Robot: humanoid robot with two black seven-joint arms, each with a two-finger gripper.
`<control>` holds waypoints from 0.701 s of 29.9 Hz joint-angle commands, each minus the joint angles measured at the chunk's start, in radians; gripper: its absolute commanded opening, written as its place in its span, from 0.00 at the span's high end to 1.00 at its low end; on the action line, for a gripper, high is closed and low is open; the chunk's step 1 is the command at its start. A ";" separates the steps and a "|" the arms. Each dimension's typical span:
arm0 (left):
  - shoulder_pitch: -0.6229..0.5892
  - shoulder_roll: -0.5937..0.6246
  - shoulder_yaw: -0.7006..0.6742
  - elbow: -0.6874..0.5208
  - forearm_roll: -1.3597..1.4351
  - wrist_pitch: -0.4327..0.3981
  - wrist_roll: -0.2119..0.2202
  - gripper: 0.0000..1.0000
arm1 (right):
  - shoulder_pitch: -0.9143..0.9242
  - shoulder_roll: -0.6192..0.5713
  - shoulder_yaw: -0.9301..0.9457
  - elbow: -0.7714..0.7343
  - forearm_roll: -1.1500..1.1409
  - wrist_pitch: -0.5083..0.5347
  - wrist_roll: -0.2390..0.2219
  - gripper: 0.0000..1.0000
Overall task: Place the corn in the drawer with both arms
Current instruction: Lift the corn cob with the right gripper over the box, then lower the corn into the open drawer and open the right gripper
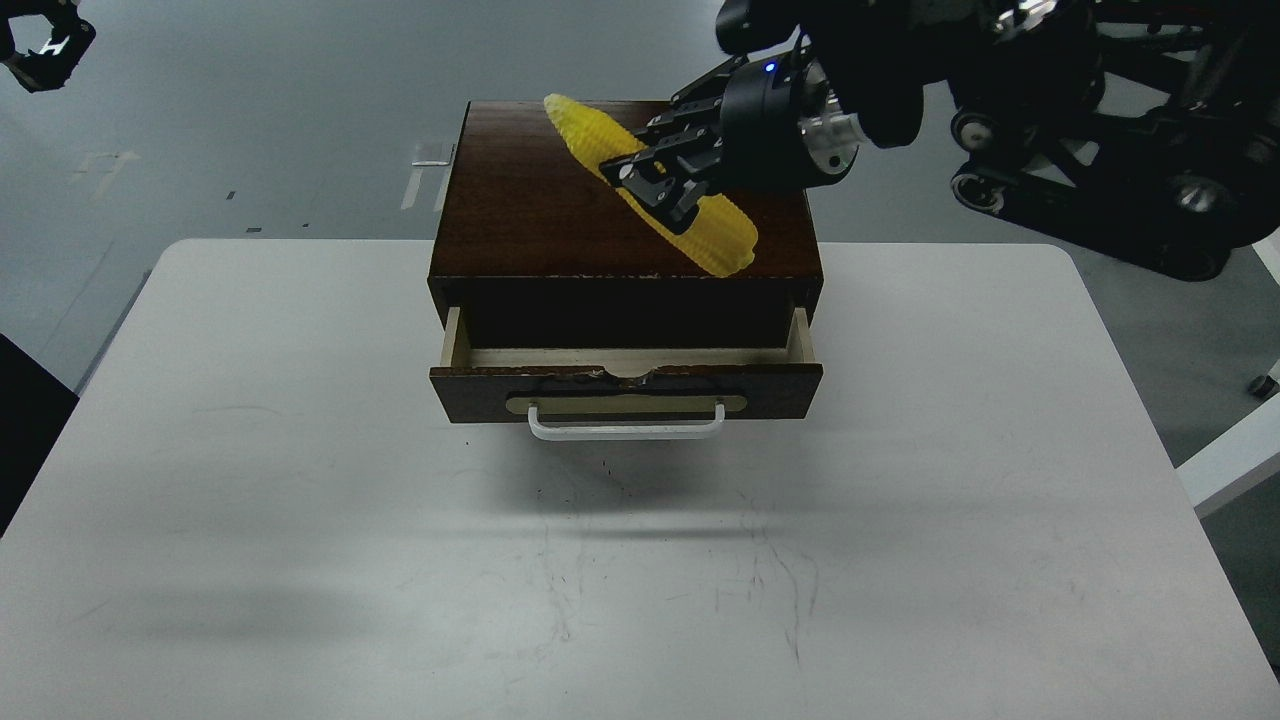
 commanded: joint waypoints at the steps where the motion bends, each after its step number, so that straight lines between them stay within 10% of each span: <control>1: 0.001 0.012 0.001 0.000 0.002 0.000 0.000 0.02 | -0.001 0.066 -0.077 0.003 -0.124 0.000 0.014 1.00; 13: 0.000 0.050 -0.038 0.001 0.000 0.000 -0.006 0.02 | -0.037 0.131 -0.152 0.010 -0.221 -0.002 0.016 0.96; 19: 0.001 0.058 -0.042 0.001 0.000 0.000 -0.004 0.02 | -0.034 0.131 -0.154 0.016 -0.221 -0.002 0.016 0.14; 21: 0.000 0.058 -0.042 0.001 0.000 0.000 -0.004 0.02 | -0.033 0.131 -0.154 0.018 -0.221 -0.002 0.016 0.09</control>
